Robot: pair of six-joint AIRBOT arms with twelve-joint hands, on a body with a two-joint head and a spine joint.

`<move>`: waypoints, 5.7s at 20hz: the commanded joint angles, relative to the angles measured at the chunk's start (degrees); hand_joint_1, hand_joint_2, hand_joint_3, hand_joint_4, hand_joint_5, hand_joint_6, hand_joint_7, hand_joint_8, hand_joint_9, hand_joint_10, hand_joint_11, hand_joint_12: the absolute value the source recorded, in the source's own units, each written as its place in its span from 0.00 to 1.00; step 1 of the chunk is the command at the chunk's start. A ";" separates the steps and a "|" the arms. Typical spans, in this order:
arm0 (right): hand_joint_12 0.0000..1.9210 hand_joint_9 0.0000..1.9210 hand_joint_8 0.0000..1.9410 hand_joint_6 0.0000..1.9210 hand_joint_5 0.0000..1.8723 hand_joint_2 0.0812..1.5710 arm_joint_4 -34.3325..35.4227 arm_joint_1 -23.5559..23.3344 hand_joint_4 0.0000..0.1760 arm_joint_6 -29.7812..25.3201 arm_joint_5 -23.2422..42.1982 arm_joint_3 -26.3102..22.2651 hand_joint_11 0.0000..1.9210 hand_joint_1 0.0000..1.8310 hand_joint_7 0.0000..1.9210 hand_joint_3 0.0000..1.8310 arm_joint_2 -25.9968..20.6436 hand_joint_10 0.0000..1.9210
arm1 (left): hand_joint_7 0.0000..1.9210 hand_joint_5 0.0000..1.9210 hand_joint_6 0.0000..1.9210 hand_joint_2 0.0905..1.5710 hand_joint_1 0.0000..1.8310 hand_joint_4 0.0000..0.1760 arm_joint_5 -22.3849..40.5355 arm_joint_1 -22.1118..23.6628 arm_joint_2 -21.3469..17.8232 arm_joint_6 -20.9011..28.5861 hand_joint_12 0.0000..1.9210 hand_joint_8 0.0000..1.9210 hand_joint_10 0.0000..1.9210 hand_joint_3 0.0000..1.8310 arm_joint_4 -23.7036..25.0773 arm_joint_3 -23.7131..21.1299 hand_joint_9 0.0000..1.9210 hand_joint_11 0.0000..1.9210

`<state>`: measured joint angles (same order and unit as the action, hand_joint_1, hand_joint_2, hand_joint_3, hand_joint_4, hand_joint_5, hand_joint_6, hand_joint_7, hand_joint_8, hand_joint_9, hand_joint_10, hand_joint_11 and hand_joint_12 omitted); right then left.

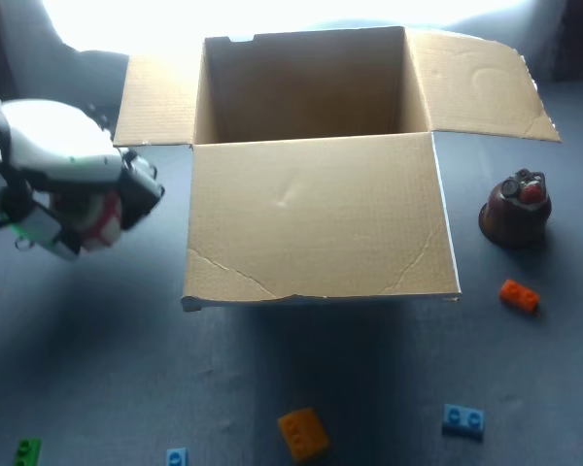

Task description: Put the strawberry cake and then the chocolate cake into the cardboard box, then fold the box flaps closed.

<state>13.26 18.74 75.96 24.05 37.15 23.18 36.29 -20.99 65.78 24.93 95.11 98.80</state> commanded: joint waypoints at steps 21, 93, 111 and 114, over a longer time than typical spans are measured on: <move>0.14 0.05 0.00 0.00 0.04 0.67 -0.08 -0.52 0.00 0.31 6.61 0.04 0.00 0.33 0.08 0.00 -0.58 0.00 | 0.26 0.30 0.76 0.84 0.70 0.00 7.64 16.83 -3.90 1.98 1.00 0.90 0.94 0.00 5.32 4.04 0.31 0.25; 0.24 0.07 0.00 0.00 0.04 0.67 27.57 2.51 0.00 -3.69 7.59 7.75 0.00 0.26 0.07 0.00 10.43 0.00 | 0.18 0.20 0.48 0.75 0.57 0.00 18.97 29.15 19.30 8.18 0.92 0.56 0.75 0.00 24.56 8.20 0.17 0.13; 0.16 0.05 0.00 0.00 0.04 0.67 30.01 3.61 0.00 -12.66 -4.92 24.90 0.00 0.25 0.06 0.00 22.70 0.00 | 0.10 0.09 0.00 0.57 0.20 0.45 14.71 32.06 18.73 4.30 0.59 0.00 0.00 0.00 26.77 11.09 0.13 0.00; 0.16 0.05 0.00 0.00 0.04 0.67 16.17 4.23 0.00 -24.26 -3.26 27.75 0.00 0.25 0.07 0.00 24.73 0.00 | 0.10 0.09 0.00 0.57 0.19 0.43 14.88 33.61 18.72 3.60 0.59 0.00 0.01 0.00 27.78 12.99 0.14 0.00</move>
<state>28.49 23.14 51.59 14.52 64.71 48.58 53.45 11.81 85.06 28.77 126.34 111.79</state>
